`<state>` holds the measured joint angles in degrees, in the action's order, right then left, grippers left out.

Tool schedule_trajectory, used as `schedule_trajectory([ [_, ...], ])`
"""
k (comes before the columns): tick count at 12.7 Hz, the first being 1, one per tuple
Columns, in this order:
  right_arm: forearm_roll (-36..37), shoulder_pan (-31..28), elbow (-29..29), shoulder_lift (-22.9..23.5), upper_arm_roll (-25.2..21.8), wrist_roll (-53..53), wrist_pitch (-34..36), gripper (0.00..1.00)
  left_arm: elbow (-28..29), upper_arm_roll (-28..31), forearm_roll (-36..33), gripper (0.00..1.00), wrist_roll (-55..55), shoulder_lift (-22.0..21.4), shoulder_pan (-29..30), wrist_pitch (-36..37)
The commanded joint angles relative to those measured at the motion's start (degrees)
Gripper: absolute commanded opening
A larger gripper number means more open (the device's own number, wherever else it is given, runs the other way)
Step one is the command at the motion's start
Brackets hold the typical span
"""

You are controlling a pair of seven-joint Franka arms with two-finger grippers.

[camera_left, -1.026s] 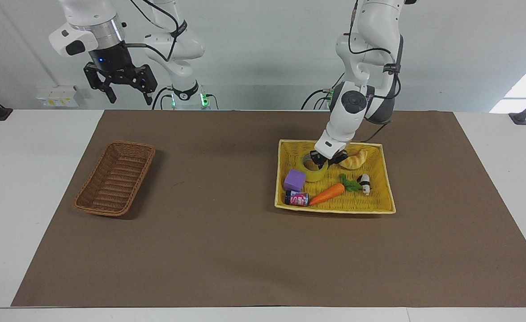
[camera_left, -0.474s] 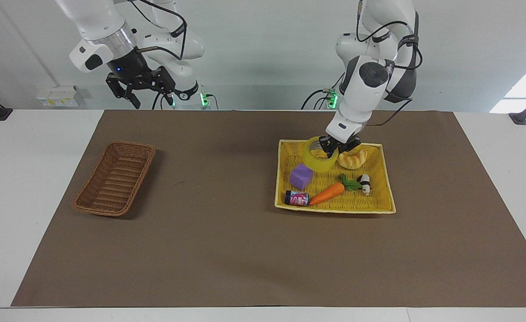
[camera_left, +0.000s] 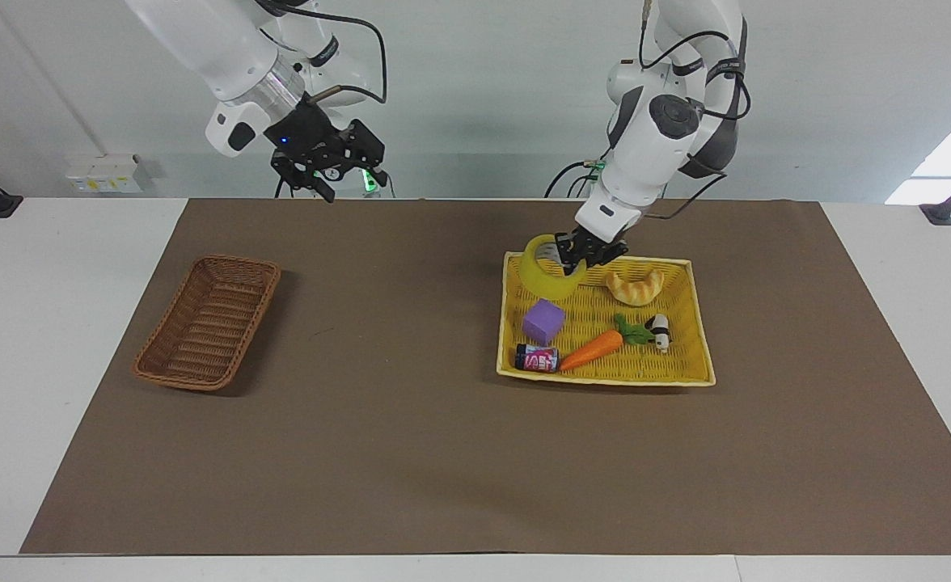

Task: Move tape to another basket
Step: 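Carry the tape toward the right gripper while the right gripper approaches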

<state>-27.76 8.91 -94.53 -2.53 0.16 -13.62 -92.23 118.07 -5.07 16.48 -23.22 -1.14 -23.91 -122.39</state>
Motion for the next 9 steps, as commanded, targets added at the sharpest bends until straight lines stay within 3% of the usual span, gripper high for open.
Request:
schedule_trajectory([
  [1, -6.85, 0.41, -6.26, -2.12, -0.07, -1.76, -4.09, 1.00, -3.01, 0.50, 3.64, 0.00, -2.87, 0.78, -4.28, -1.62],
  [5, -14.31, 3.04, -18.11, -7.30, 0.02, -1.06, -11.99, 1.00, -10.12, 0.41, 3.73, 0.00, -8.32, 3.50, -11.06, -1.71],
  [9, -14.87, 2.70, -22.88, -9.77, -0.07, 6.29, -12.98, 1.00, -12.51, -1.43, 6.10, 0.00, -11.14, 4.48, -13.79, -4.08],
])
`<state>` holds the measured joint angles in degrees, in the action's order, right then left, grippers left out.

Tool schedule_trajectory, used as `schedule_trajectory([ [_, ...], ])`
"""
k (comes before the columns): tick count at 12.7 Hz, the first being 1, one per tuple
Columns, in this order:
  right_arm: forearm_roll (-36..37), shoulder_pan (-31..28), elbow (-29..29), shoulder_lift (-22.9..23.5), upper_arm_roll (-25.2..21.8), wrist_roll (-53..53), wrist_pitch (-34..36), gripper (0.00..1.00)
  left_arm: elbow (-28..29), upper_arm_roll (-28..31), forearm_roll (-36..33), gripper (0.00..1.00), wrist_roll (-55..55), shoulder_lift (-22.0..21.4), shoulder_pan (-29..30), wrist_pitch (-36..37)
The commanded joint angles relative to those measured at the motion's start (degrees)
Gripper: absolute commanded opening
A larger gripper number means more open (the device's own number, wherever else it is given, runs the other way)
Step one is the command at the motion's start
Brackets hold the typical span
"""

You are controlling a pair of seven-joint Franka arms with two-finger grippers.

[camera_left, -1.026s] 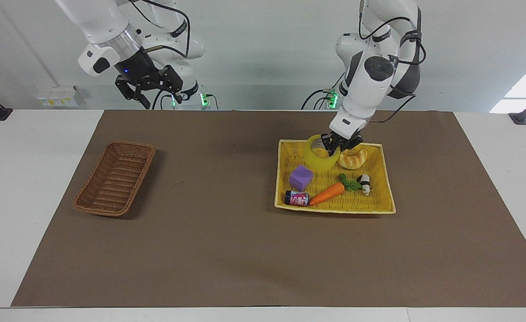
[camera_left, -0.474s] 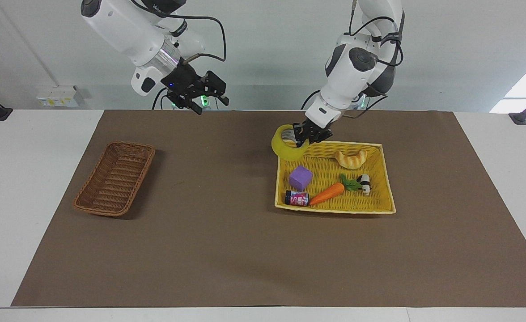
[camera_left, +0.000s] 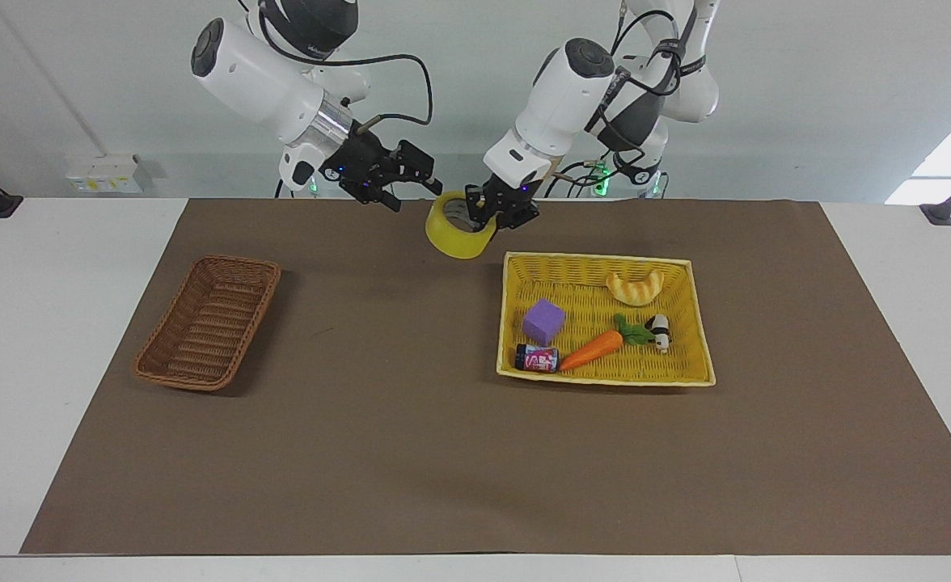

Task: Move tape to another basket
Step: 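Carry the tape toward the right gripper while the right gripper approaches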

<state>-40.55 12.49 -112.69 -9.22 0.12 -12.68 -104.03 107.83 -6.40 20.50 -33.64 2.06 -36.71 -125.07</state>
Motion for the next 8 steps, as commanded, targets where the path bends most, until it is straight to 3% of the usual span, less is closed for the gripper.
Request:
schedule_trajectory([
  [1, -2.34, -1.59, -6.90, -4.05, -0.12, 8.95, -1.35, 1.00, -2.45, -0.37, 2.52, 0.00, -2.03, 1.37, -1.17, -1.49],
  [8, -4.18, -3.52, -8.68, -4.67, -0.56, 15.05, -1.09, 1.00, -5.35, -3.00, 2.70, 0.00, -5.11, 2.16, -1.26, -4.65],
])
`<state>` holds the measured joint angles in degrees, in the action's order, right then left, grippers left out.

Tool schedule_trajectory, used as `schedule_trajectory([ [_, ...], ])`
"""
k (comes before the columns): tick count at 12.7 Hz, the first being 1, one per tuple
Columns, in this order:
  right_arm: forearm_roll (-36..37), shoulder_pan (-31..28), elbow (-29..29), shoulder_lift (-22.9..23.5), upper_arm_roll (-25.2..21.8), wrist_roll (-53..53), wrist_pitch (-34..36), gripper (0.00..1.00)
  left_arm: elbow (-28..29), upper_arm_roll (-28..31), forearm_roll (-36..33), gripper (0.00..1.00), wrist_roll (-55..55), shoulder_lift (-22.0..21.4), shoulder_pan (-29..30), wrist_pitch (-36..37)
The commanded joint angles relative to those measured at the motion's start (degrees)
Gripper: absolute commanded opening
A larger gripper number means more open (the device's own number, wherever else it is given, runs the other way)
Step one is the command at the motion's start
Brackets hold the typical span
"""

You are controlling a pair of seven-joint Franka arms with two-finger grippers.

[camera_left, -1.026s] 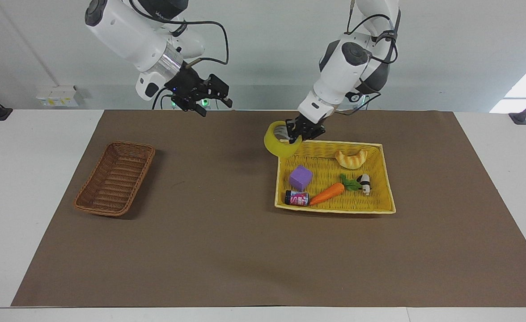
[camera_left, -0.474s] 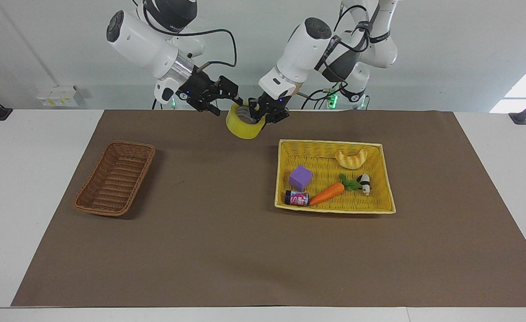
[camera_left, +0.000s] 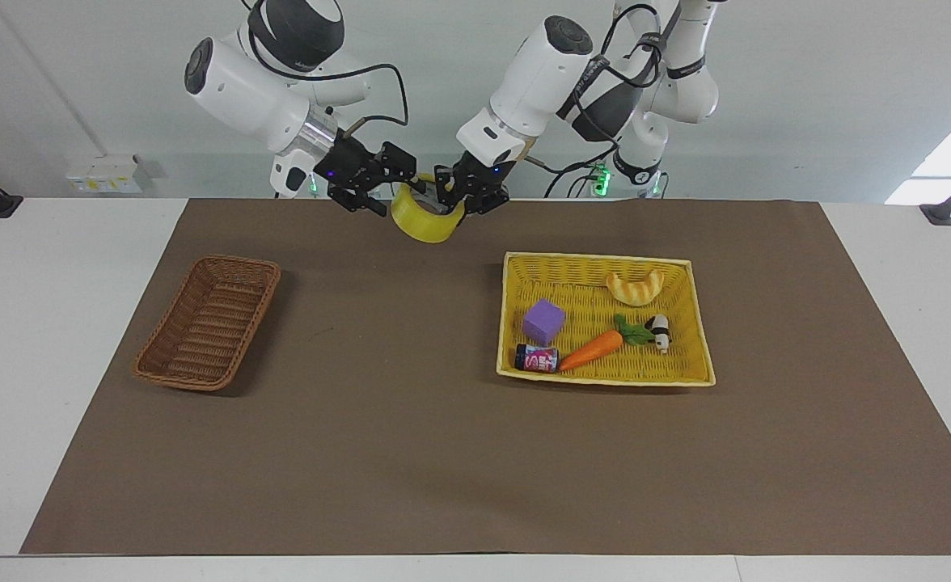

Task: Move tape to another basket
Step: 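Grasp the tape with the right gripper and open the left gripper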

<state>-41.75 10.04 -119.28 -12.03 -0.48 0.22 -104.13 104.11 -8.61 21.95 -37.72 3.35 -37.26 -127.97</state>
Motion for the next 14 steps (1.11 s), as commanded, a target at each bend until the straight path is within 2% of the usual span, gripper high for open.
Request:
schedule_trajectory([
  [1, -4.29, -1.51, -2.01, -1.77, -0.31, 2.15, -0.55, 1.00, -1.63, -0.97, 1.25, 0.00, -1.74, 0.87, -0.71, -2.02],
  [2, -4.48, -2.38, -1.92, -1.76, -0.32, 2.15, -0.03, 1.00, -1.63, -0.97, 1.25, 0.00, -2.00, 0.87, -0.71, -2.02],
  [3, -4.48, -2.39, -1.92, -1.76, -0.32, 2.24, -0.02, 0.79, -1.63, -1.23, 1.34, 0.00, -2.09, 0.87, -0.79, -1.93],
  [5, -4.57, -2.39, -1.83, -1.76, -0.32, 2.15, 0.07, 0.20, -1.63, -1.50, 1.34, 0.00, -2.09, 0.87, -0.71, -1.93],
  [6, -4.57, -2.39, -1.83, -1.68, -0.32, 2.07, 0.07, 0.00, -1.63, -1.58, 1.34, 0.00, -2.18, 0.87, -0.71, -2.02],
  [9, -4.48, -2.39, -1.74, -1.68, -0.32, 0.75, 0.07, 0.00, -1.54, -1.58, 1.77, 0.00, -1.57, 0.87, -0.71, -2.28],
  [10, -4.48, -2.39, -1.57, -1.68, -0.40, 0.22, 0.07, 0.00, -1.54, -1.50, 1.78, 0.33, -0.87, 1.13, -0.53, -2.28],
  [11, -4.48, -2.48, -1.48, -1.68, -0.40, 0.13, 0.07, 0.00, -1.63, -1.50, 1.78, 0.80, -0.86, 1.13, -0.18, -2.63],
  [12, -4.30, -2.57, -1.22, -1.68, -0.40, 0.04, 0.07, 0.00, -1.54, -1.50, 2.04, 1.00, -1.82, 0.70, -0.09, -2.98],
  [14, -4.21, -3.44, -1.13, -1.68, -0.40, 0.04, 0.07, 0.00, -0.93, -1.32, 5.27, 1.00, -4.98, -1.23, 0.26, -2.99],
])
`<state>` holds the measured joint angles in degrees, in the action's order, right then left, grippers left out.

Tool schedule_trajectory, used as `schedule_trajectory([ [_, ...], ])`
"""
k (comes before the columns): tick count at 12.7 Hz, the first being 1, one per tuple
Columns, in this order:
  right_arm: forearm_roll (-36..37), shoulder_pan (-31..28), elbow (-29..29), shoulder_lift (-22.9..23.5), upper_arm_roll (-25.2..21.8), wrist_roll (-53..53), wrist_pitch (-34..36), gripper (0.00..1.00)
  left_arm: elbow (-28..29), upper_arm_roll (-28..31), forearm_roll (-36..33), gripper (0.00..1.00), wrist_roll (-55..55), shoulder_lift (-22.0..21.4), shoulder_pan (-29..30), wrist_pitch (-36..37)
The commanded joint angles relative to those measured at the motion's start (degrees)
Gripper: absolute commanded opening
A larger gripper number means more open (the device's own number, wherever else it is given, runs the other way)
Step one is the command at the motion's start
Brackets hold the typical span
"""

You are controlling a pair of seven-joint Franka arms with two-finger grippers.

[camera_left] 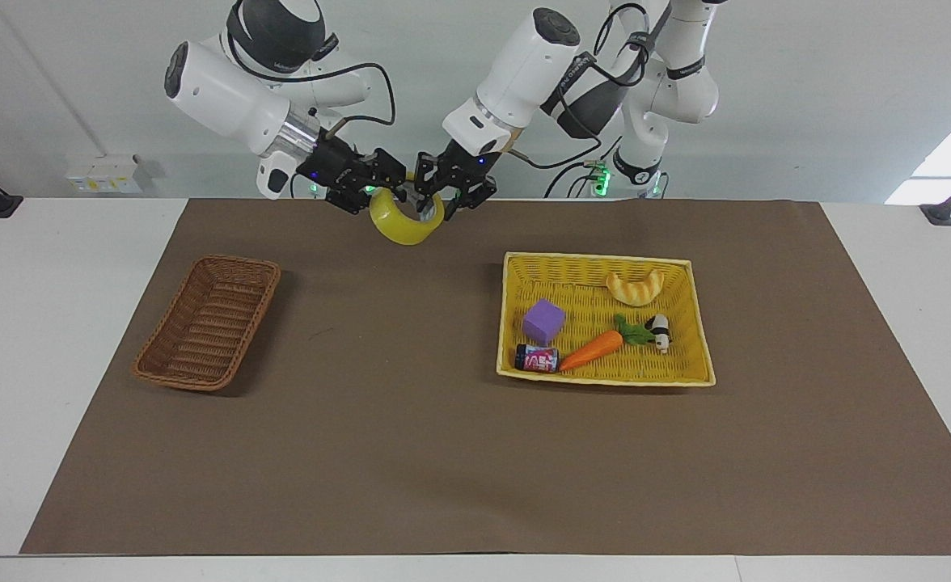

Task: Move tape to another basket
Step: 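Grasp the tape with the right gripper and open the left gripper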

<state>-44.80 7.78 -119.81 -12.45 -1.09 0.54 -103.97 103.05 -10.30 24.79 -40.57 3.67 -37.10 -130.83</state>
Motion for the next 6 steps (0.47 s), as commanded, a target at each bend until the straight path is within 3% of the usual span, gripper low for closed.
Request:
schedule_trajectory([
  [1, -1.16, -1.45, -0.43, -1.26, 0.13, -0.10, -0.01, 0.00, 0.31, 0.46, 2.54, 1.00, -2.76, -2.17, 0.28, 0.40],
  [6, -1.16, -8.03, 1.33, -0.74, 0.22, 2.36, 4.47, 0.00, 0.22, 0.28, 4.11, 1.00, -2.41, -4.37, 7.29, 8.12],
])
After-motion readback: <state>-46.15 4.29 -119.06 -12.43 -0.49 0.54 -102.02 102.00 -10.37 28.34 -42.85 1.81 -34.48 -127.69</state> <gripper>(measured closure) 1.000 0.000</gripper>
